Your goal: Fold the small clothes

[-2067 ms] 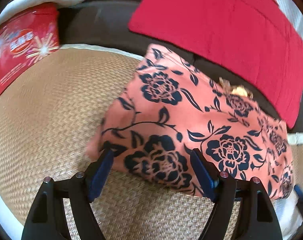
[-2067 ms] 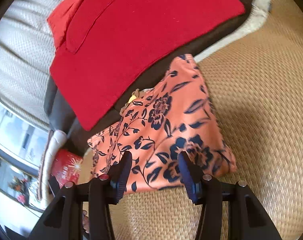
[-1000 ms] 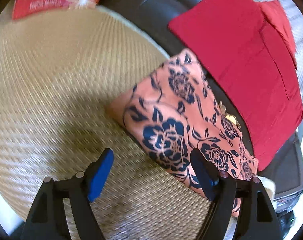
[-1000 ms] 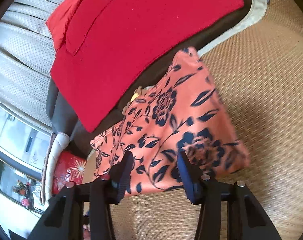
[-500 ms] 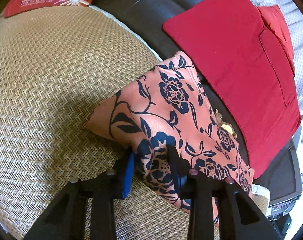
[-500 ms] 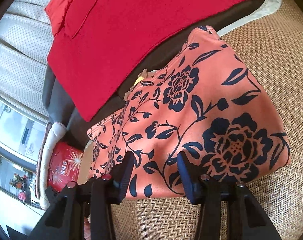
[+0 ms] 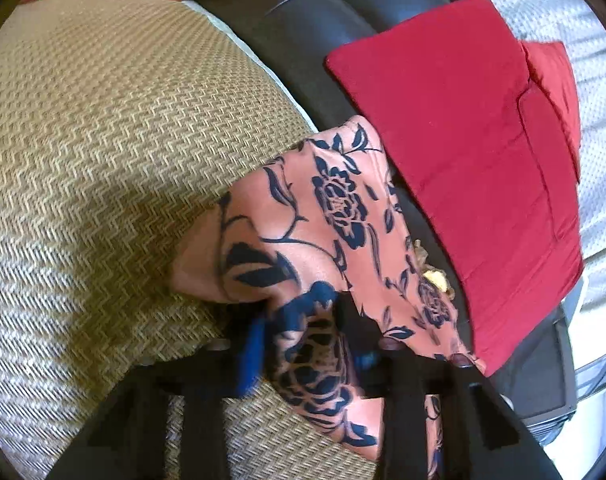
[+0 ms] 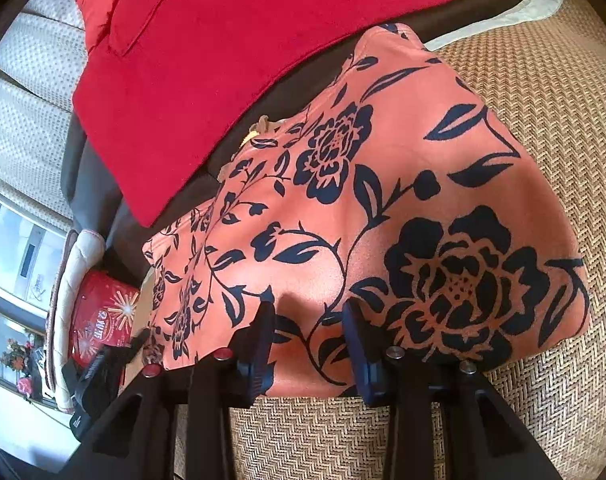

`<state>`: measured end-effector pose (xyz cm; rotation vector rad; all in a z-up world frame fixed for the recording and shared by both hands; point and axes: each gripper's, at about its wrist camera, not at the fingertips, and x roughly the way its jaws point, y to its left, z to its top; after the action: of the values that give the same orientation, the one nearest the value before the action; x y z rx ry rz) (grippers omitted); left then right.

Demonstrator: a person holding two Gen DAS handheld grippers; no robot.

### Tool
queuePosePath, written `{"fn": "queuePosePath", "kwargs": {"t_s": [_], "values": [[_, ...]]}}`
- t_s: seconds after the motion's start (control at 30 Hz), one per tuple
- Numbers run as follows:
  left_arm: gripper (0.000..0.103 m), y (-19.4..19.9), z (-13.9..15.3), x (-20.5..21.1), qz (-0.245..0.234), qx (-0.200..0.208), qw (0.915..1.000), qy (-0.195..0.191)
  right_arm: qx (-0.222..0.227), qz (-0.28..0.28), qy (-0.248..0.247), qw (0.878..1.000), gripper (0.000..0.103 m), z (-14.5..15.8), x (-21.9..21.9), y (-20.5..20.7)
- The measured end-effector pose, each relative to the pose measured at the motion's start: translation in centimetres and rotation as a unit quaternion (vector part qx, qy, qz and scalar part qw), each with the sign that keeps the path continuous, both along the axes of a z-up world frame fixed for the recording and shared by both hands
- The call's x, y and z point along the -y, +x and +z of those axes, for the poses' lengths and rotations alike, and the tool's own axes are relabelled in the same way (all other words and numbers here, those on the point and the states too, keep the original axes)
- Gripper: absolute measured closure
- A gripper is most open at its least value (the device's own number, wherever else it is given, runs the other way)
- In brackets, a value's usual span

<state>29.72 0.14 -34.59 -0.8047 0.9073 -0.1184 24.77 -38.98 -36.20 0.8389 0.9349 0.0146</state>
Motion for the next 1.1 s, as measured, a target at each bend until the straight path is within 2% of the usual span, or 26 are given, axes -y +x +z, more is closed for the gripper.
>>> {"fn": "queuePosePath", "kwargs": {"t_s": [0.07, 0.17, 0.27, 0.3, 0.33, 0.37, 0.4, 0.43, 0.53, 0.57, 0.63, 0.83, 0.97, 1.07, 1.1], "values": [[0.079, -0.1, -0.2, -0.6, 0.007, 0.005, 0.9996, -0.026, 0.001, -0.003, 0.015, 1.0, 0.067, -0.1, 0.5, -0.2], [0.082, -0.3, 0.0, -1.2, 0.005, 0.011, 0.9994, -0.031, 0.013, -0.027, 0.077, 0.997, 0.062, 0.1, 2.5, -1.3], [0.081, -0.4, 0.5, -1.5, -0.006, 0.021, 0.9993, -0.031, 0.042, -0.048, 0.097, 0.993, 0.063, 1.3, 5.3, -3.4], [0.078, -0.3, 0.6, -1.5, -0.008, 0.021, 0.9992, -0.032, 0.046, -0.061, 0.092, 0.993, 0.046, 1.8, 6.3, -4.2], [0.07, -0.3, 0.6, -1.7, -0.008, 0.02, 0.9991, -0.035, 0.052, -0.089, 0.085, 0.991, 0.027, 2.3, 7.8, -5.4], [0.052, -0.2, 0.6, -1.8, -0.008, 0.019, 0.9988, -0.044, 0.062, -0.121, 0.083, 0.987, 0.024, 2.6, 9.4, -6.8], [0.044, -0.1, 0.4, -1.9, -0.009, 0.019, 0.998, -0.059, 0.068, -0.137, 0.086, 0.984, 0.025, 2.6, 10.4, -7.7], [0.04, -0.2, 0.4, -2.0, -0.008, 0.022, 0.9975, -0.067, 0.071, -0.15, 0.091, 0.982, 0.025, 2.6, 11.5, -8.6], [0.042, -0.3, 0.6, -1.7, -0.01, 0.032, 0.9976, -0.06, 0.063, -0.174, 0.105, 0.977, 0.025, 1.7, 13.2, -9.8], [0.058, -0.5, 0.8, -1.5, -0.009, 0.036, 0.9983, -0.044, 0.055, -0.167, 0.114, 0.978, 0.025, 1.1, 13.3, -9.6], [0.078, -0.5, 0.9, -1.0, -0.001, 0.035, 0.9993, -0.014, 0.047, -0.154, 0.115, 0.98, 0.025, 0.6, 12.9, -8.8], [0.082, -0.5, 1.2, -0.5, -0.002, 0.05, 0.9988, 0.002, 0.011, -0.11, 0.082, 0.99, 0.026, -0.5, 10.2, -5.7], [0.078, 0.0, 0.8, -0.8, 0.003, 0.042, 0.999, -0.017, 0.004, -0.089, 0.007, 0.996, 0.027, 0.3, 8.0, -4.1], [0.078, 0.2, 0.7, -0.8, 0.003, 0.041, 0.999, -0.018, -0.014, -0.071, -0.064, 0.995, 0.043, 0.7, 6.1, -3.1], [0.078, 0.1, 0.8, -0.7, -0.003, 0.047, 0.9988, -0.014, -0.02, -0.065, -0.084, 0.994, 0.058, 0.7, 5.5, -2.8]]}}
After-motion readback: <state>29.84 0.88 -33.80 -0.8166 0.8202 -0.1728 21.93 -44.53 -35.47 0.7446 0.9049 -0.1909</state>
